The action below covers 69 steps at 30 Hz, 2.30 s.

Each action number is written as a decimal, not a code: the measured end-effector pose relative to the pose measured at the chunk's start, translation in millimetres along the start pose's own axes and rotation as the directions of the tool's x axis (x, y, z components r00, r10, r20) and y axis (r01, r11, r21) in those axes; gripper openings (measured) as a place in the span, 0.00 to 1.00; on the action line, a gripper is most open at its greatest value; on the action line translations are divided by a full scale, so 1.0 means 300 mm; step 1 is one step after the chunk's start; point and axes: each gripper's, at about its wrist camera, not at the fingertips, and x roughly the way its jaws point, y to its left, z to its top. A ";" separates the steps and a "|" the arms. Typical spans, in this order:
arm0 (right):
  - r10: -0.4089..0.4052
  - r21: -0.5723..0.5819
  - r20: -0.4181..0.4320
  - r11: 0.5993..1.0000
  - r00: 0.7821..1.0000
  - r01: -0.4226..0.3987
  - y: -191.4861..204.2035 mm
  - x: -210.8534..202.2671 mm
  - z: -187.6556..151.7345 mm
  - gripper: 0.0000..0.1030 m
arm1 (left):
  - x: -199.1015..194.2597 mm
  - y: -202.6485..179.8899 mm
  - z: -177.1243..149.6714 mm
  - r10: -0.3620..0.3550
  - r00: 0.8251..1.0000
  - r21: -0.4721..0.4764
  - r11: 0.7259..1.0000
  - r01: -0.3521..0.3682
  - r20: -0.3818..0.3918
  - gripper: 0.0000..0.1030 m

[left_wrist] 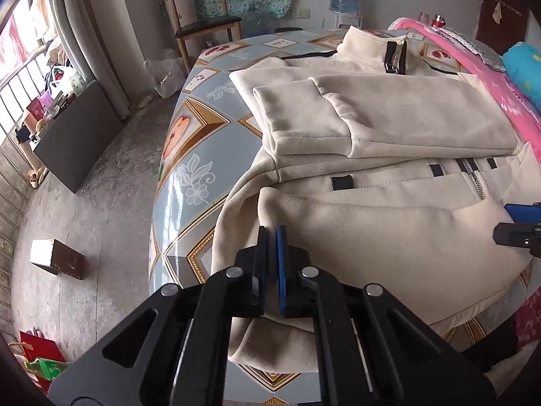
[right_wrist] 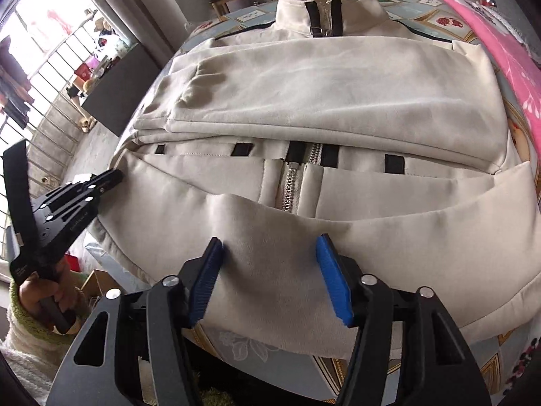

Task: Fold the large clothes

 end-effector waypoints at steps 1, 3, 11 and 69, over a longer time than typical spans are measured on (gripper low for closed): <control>-0.006 -0.005 0.006 1.000 1.000 0.006 0.002 -0.008 -0.002 0.33 | -0.020 0.008 -0.002 -0.010 1.000 -0.011 1.000 0.010 0.020 0.05; 0.000 -0.016 0.016 1.000 1.000 0.000 0.015 -0.035 0.000 0.06 | -0.061 0.031 -0.005 -0.031 0.998 -0.039 0.999 0.033 0.056 0.05; -0.067 -0.065 0.163 0.995 0.984 0.078 0.077 -0.126 0.102 0.05 | -0.108 0.096 0.026 -0.093 0.990 -0.118 0.987 0.105 0.103 0.05; -0.333 0.167 0.191 0.938 0.924 0.303 -0.536 -0.150 0.108 0.39 | 0.080 -0.201 0.076 -0.251 0.967 0.006 0.968 0.252 -0.046 0.06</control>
